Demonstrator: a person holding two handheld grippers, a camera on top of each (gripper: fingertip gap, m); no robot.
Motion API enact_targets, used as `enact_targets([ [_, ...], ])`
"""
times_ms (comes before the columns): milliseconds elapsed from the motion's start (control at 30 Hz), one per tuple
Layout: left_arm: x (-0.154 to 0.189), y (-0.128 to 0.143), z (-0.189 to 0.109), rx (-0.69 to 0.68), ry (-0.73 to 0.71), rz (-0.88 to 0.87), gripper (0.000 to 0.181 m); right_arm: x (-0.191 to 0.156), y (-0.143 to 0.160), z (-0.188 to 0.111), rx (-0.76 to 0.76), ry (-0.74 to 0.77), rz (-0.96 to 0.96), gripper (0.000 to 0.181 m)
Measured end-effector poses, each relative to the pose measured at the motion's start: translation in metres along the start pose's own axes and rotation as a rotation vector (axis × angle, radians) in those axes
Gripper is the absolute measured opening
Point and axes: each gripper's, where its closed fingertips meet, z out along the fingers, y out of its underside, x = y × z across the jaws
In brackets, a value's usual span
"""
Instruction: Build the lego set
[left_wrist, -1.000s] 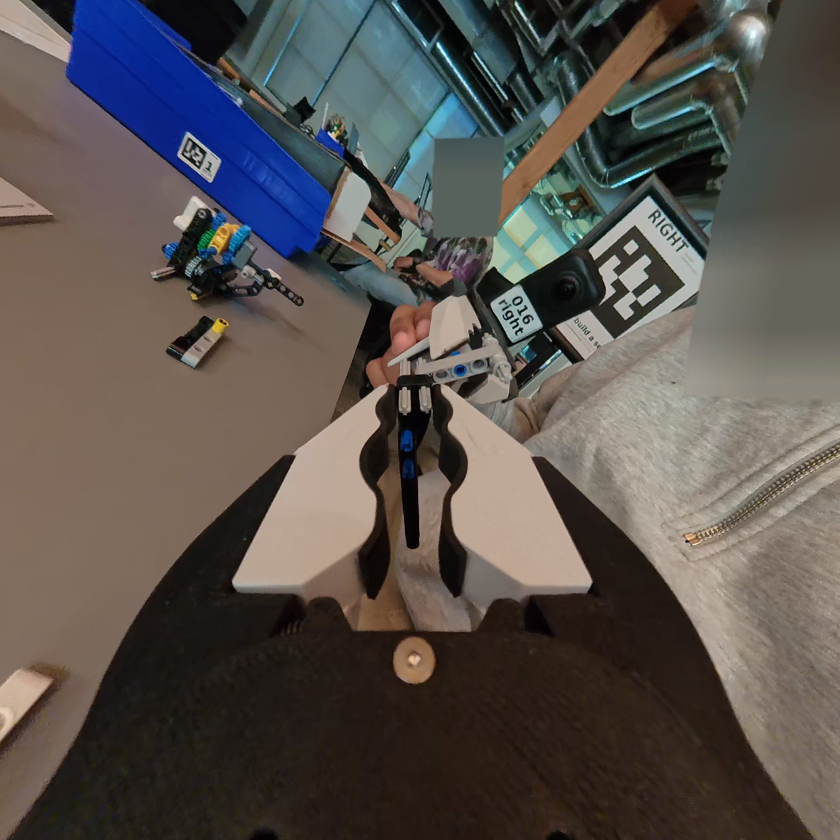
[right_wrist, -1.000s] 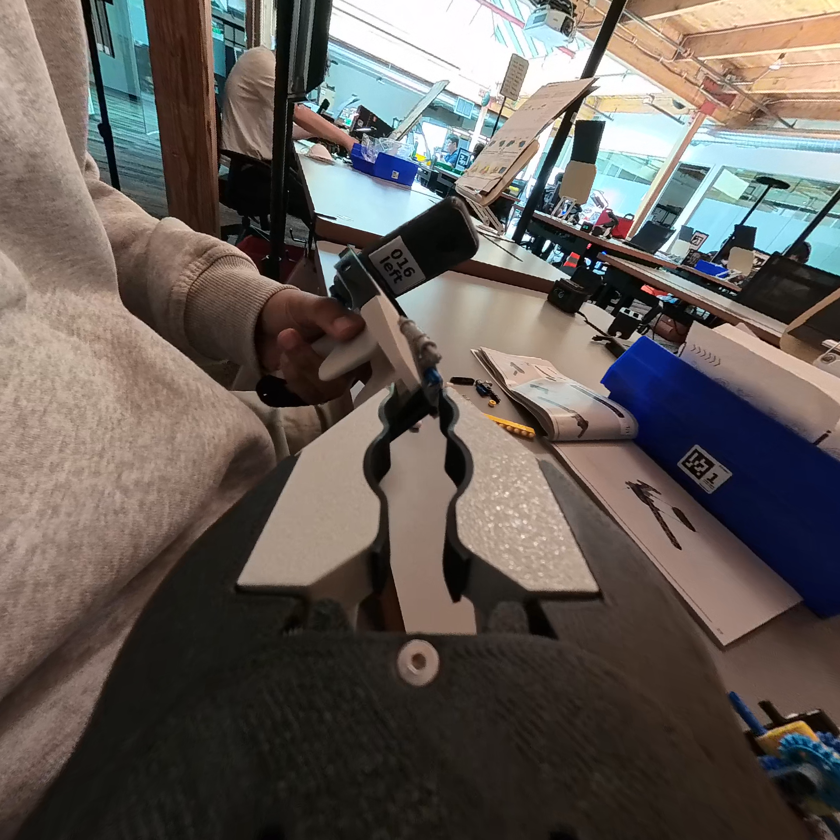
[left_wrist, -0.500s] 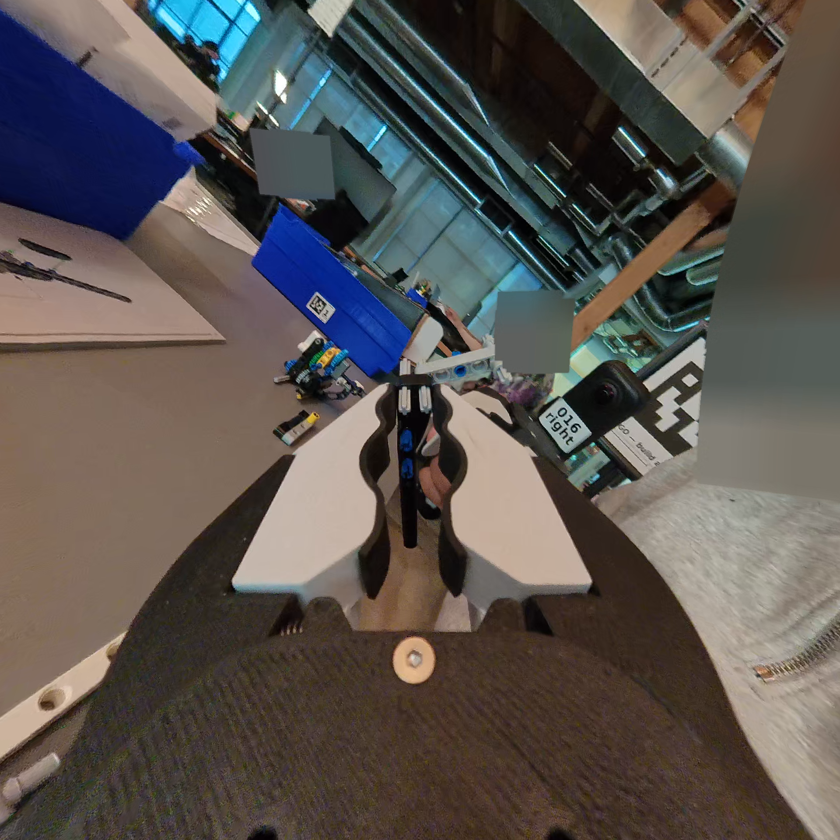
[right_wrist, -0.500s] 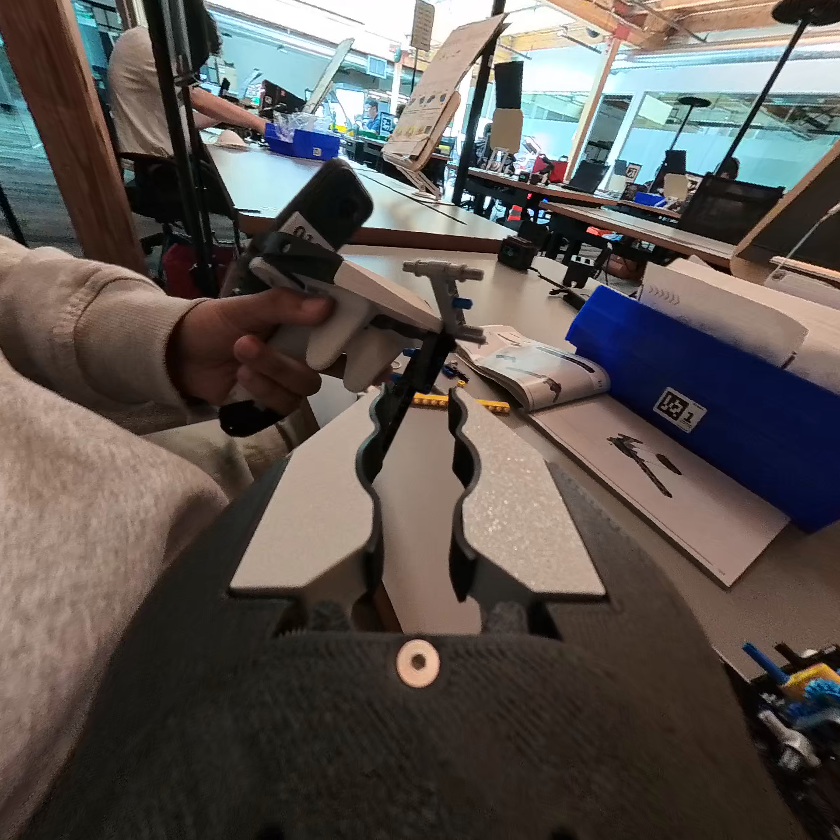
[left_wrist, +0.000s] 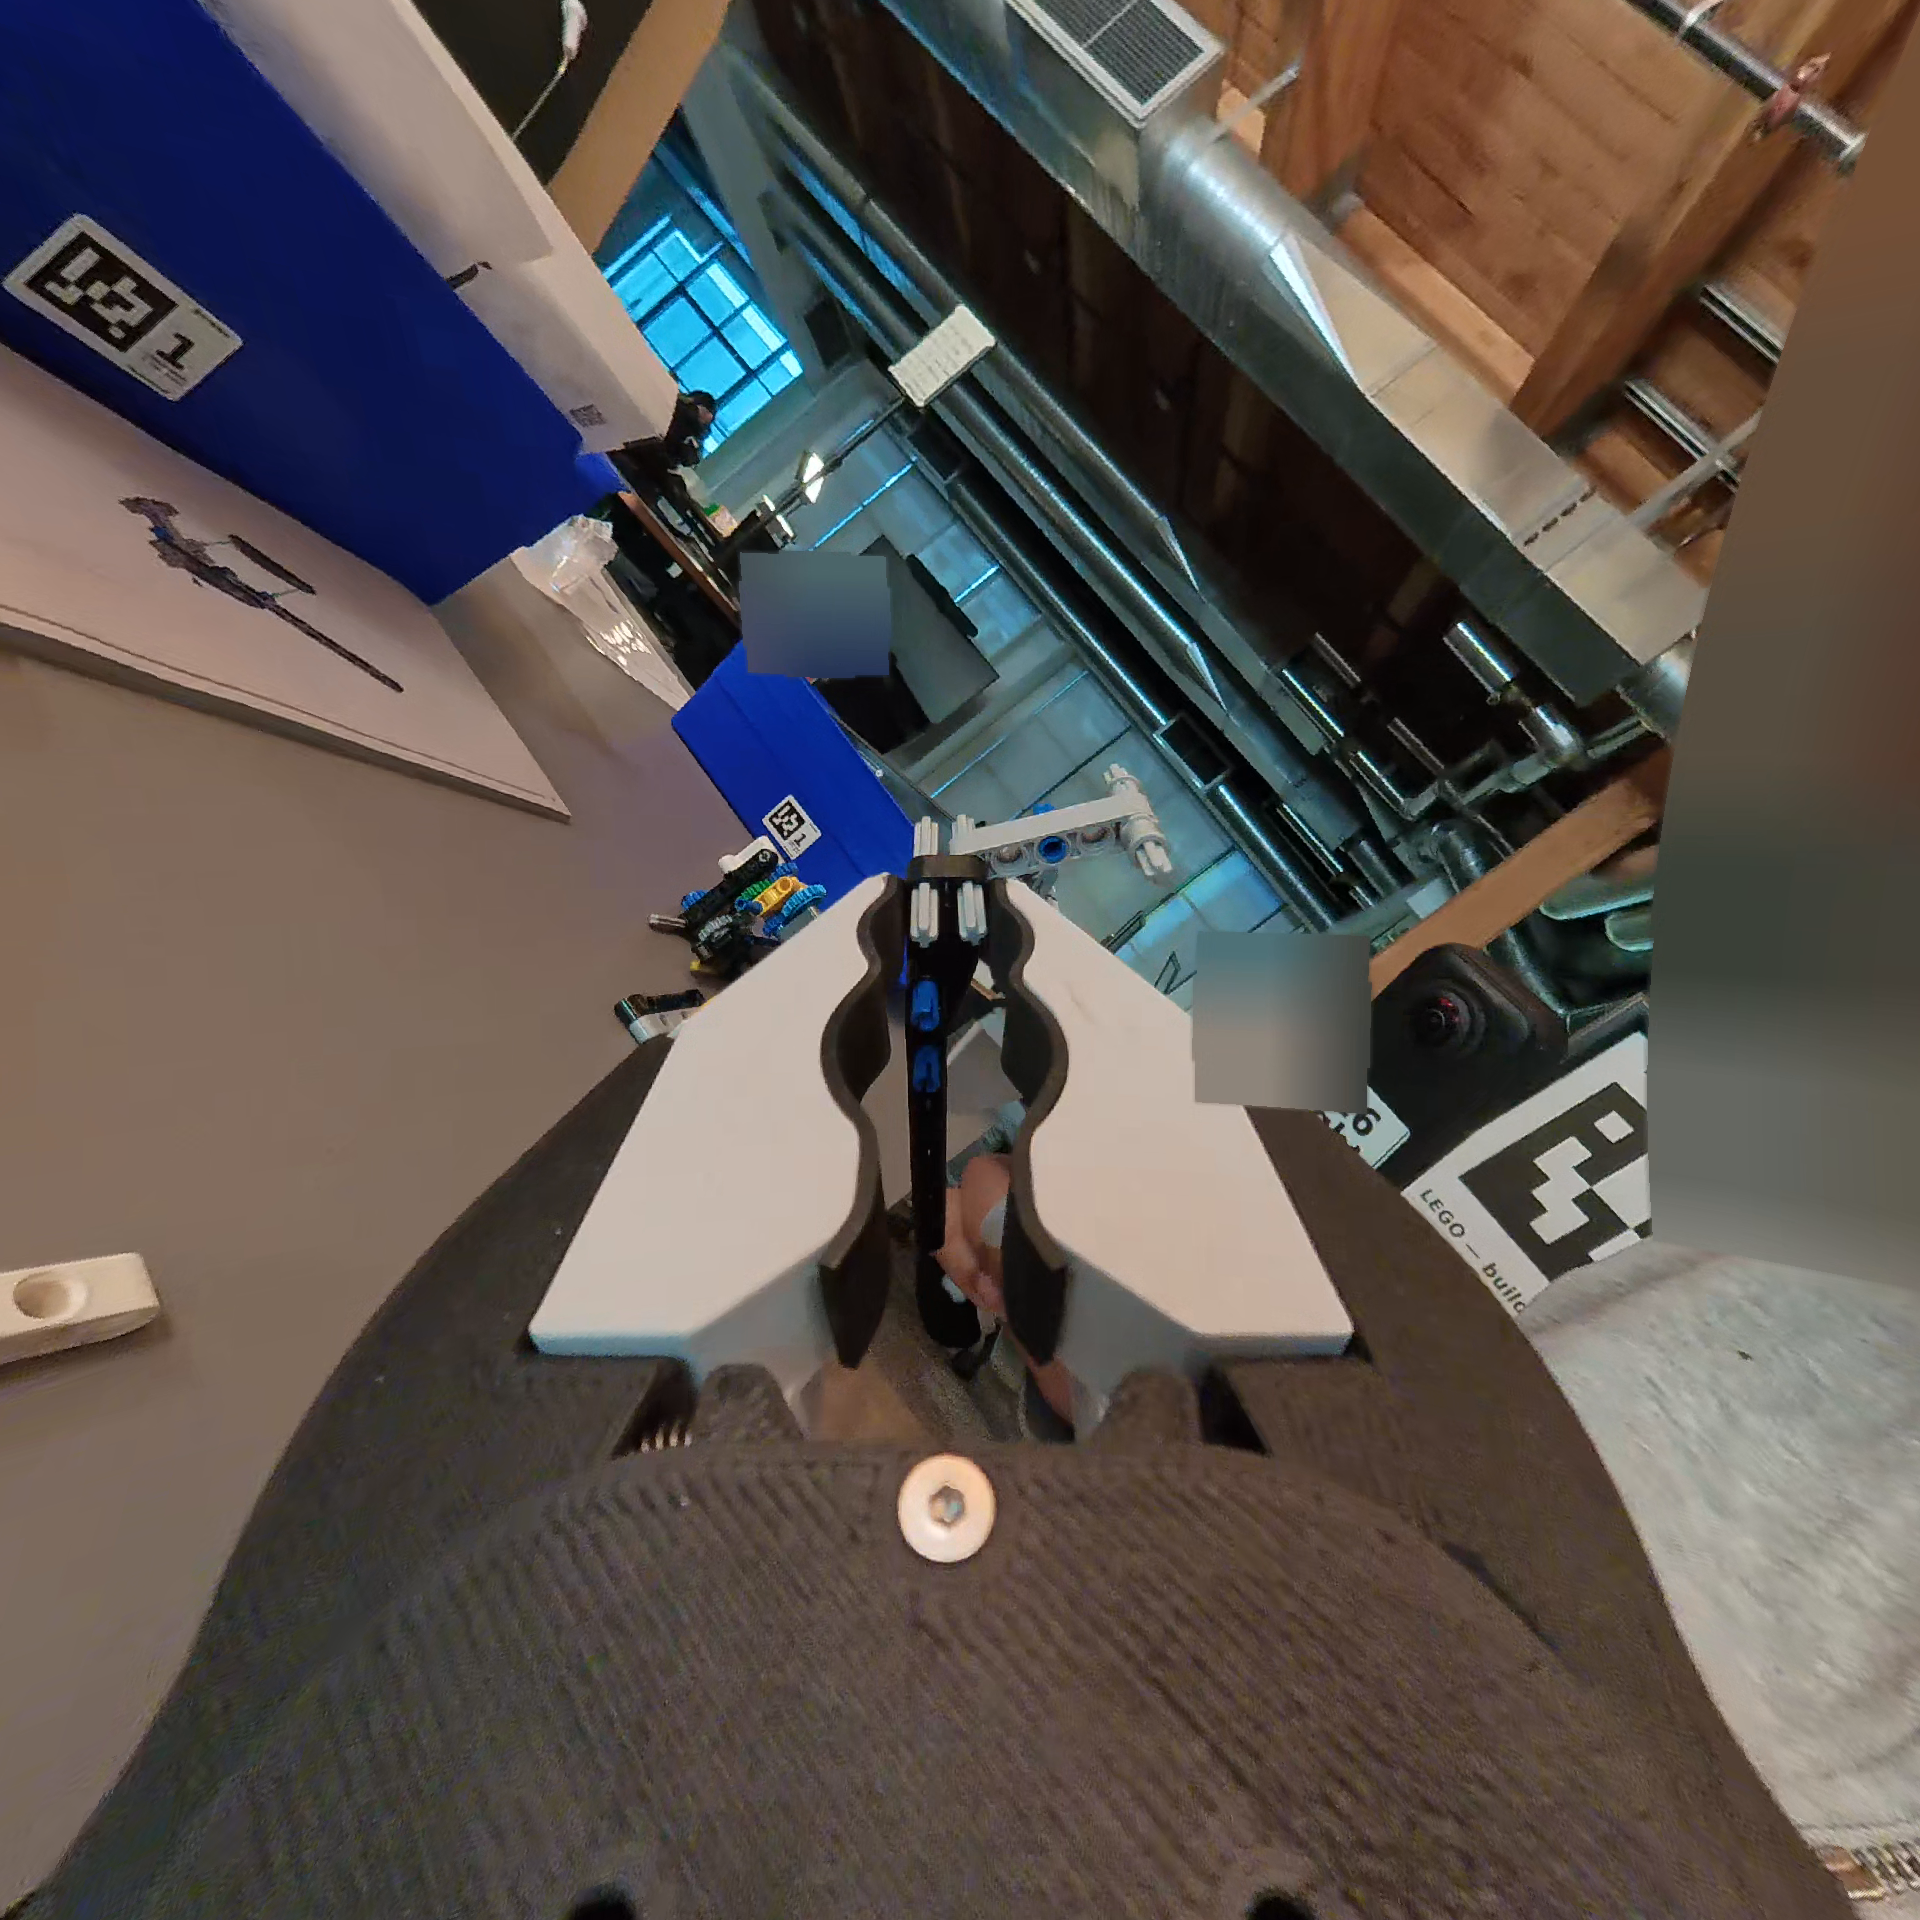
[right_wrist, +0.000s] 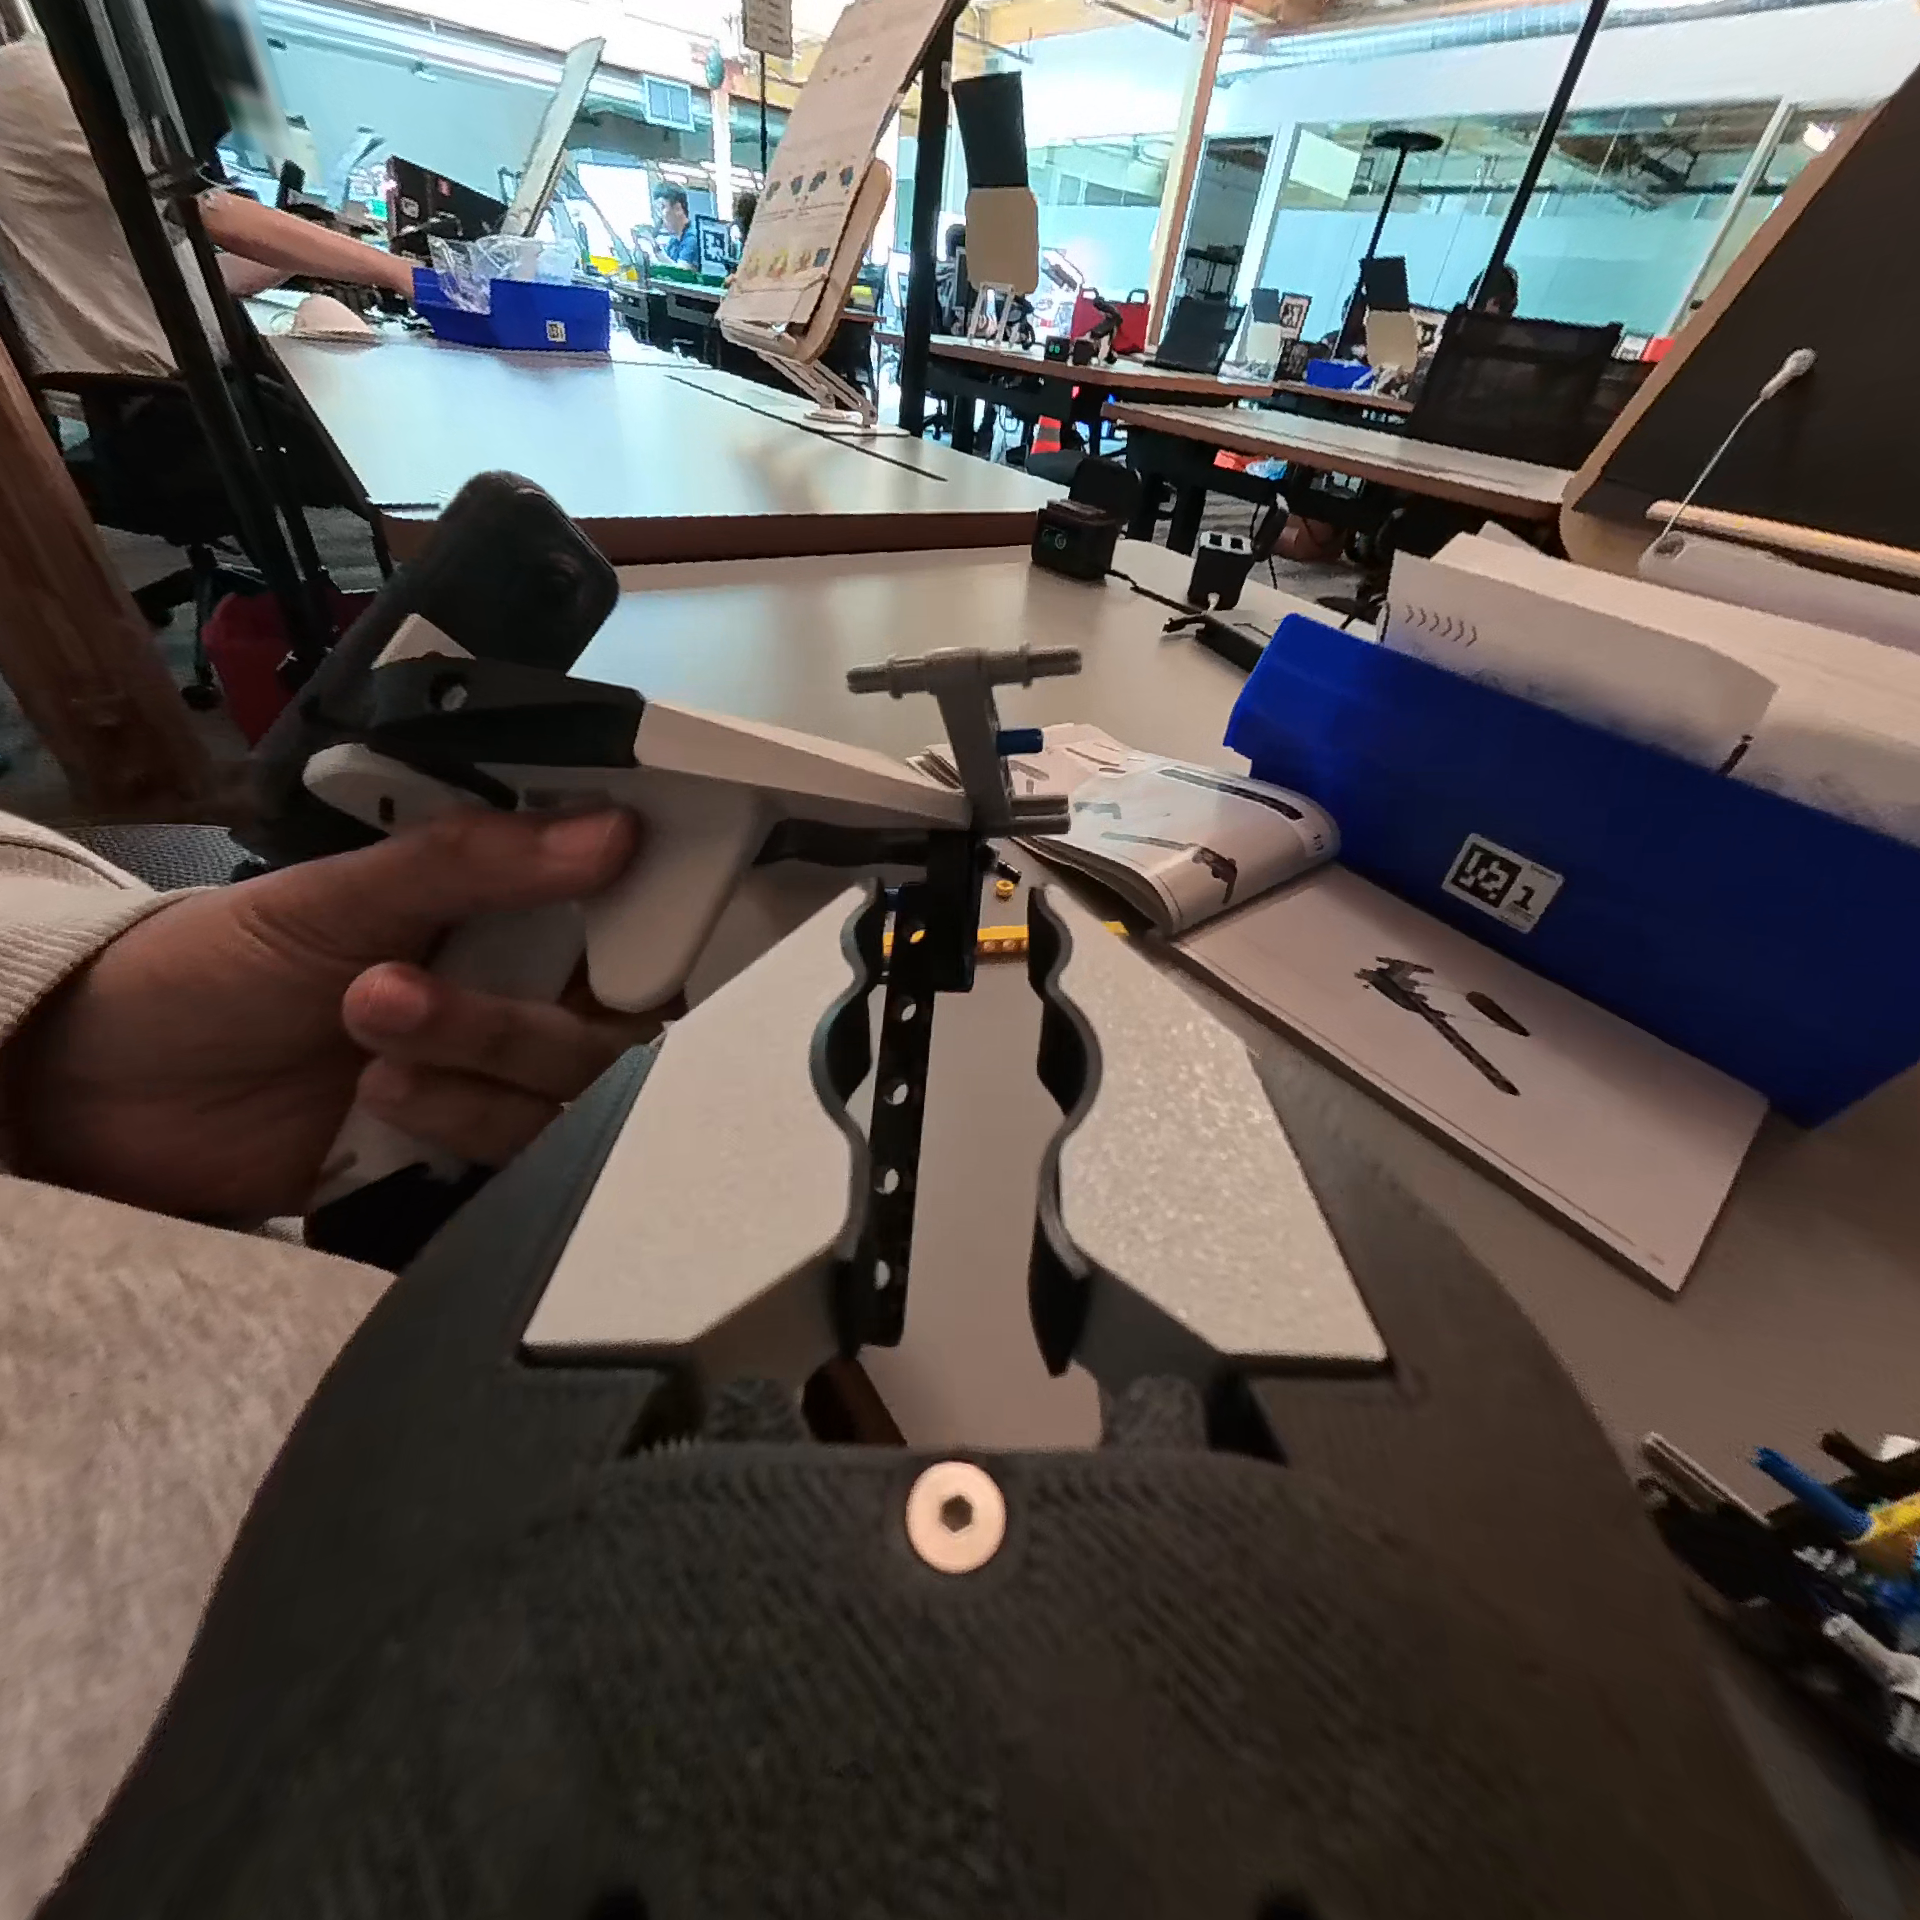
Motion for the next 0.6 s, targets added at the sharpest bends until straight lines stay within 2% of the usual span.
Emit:
enact_targets([
  [200,-0.005,0.001,-0.001,0.006,-0.011,-0.033,0.012,-0.003,0.005,0.008,-0.042,0.007,-0.05,0.029],
  [400,-0.005,0.006,0.001,-0.006,-0.003,-0.057,0.012,-0.003,0.008,0.009,-0.075,0.041,-0.15,0.016],
  [600,-0.008,0.011,0.003,-0.032,0.012,-0.092,0.013,0.0,0.012,0.007,-0.093,0.014,-0.107,0.014],
])
